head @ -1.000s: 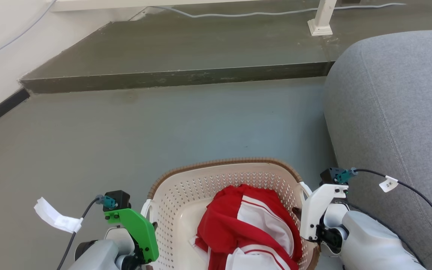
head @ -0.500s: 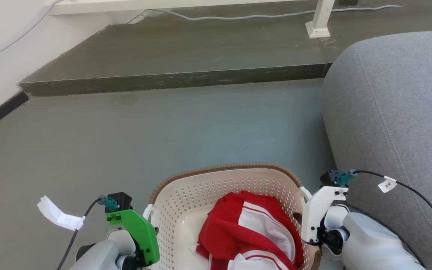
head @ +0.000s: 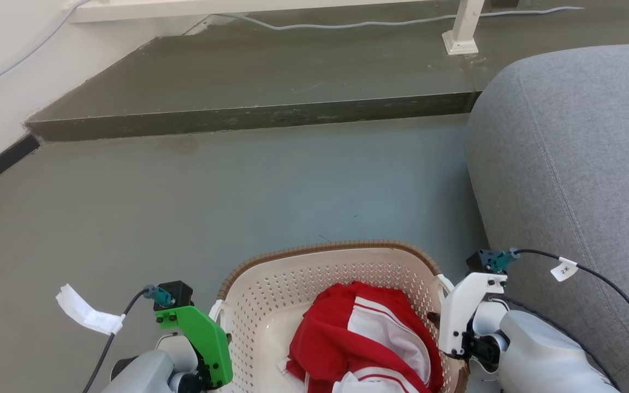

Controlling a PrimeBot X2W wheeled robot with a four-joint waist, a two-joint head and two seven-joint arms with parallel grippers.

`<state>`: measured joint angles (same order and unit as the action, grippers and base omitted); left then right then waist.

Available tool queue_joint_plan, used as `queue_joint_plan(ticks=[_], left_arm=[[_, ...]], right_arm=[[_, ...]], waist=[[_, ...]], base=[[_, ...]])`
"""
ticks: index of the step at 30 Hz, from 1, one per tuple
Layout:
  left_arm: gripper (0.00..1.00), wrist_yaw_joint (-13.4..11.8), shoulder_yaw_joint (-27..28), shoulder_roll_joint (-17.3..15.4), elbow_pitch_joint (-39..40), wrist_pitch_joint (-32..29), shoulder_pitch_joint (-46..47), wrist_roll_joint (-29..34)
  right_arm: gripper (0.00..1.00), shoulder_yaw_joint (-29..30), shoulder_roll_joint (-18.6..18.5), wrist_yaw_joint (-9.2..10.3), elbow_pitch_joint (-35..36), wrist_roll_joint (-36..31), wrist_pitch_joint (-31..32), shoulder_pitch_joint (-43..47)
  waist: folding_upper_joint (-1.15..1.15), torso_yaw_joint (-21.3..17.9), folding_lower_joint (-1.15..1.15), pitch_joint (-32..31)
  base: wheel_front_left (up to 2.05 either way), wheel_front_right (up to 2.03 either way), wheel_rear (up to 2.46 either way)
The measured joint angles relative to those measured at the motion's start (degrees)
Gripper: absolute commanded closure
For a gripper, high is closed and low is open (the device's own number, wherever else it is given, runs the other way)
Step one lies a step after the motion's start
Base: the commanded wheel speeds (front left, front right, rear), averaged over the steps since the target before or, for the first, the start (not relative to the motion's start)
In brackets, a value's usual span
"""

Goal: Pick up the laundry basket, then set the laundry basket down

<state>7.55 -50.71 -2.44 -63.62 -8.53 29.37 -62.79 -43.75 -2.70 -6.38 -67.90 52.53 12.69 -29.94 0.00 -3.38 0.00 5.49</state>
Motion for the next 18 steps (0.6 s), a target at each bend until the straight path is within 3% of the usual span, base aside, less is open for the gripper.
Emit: queue_joint_plan(ticks=[18], left_arm=[[1.0,0.0,-1.1,-0.2,0.0,0.1,0.0,-0.5]], right_arm=[[1.0,-1.1,0.0,0.0,0.0,1.0,0.0,0.0]], waist=[[0.0,-0.2,0.0,0.7]], base=[[0.0,0.0,0.0]])
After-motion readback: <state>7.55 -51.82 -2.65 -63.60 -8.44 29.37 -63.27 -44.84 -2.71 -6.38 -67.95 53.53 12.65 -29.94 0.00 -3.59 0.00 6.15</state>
